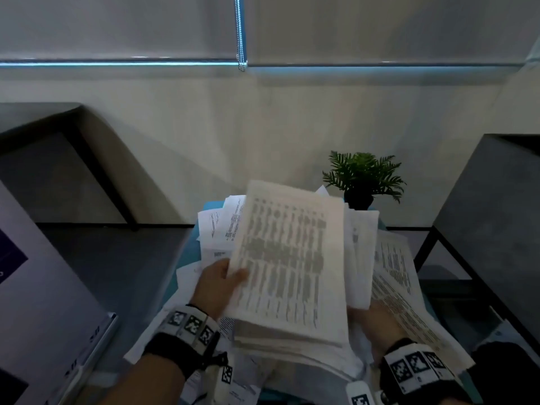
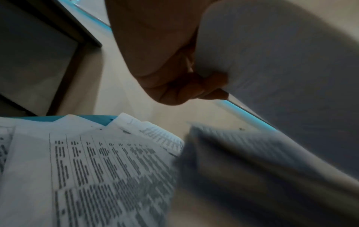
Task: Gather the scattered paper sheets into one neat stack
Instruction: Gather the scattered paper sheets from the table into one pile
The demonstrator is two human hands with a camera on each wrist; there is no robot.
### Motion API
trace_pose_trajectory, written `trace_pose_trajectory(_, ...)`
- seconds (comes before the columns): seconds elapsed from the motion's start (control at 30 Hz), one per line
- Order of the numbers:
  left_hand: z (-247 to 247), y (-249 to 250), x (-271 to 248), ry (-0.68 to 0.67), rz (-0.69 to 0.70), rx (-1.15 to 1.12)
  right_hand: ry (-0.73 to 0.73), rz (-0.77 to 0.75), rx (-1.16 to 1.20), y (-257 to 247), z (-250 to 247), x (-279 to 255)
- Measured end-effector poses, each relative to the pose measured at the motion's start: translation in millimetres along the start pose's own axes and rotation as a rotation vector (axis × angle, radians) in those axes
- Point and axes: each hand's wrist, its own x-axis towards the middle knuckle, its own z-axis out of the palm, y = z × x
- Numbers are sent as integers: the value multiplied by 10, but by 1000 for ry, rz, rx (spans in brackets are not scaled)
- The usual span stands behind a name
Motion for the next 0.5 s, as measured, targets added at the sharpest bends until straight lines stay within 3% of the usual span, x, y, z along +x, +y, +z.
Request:
trace_pose_trajectory(0.1, 169, -68, -118, 27, -30, -24, -30, 9, 70, -79, 5, -107)
trace_pose_trajectory(0.17, 213, -121, -136, 24, -162, -191, -20, 29, 51, -104, -67, -132)
trace_pose_trajectory(0.23, 201, -128, -196, -149, -355, -431, -59, 37, 64, -131, -145, -163)
trace_pose_trajectory(0.3, 202, -108, -282, -351, -439, -505, -104, 42, 101, -199, -185, -232)
trace_pose_trajectory(0.37, 232, -116, -328, -402, -361, -397, -99, 59, 188, -254, -204, -272)
trace_pose_trajectory(0.5, 319, -189, -279, -262, -201, -106, -193, 95, 134, -171, -181, -236)
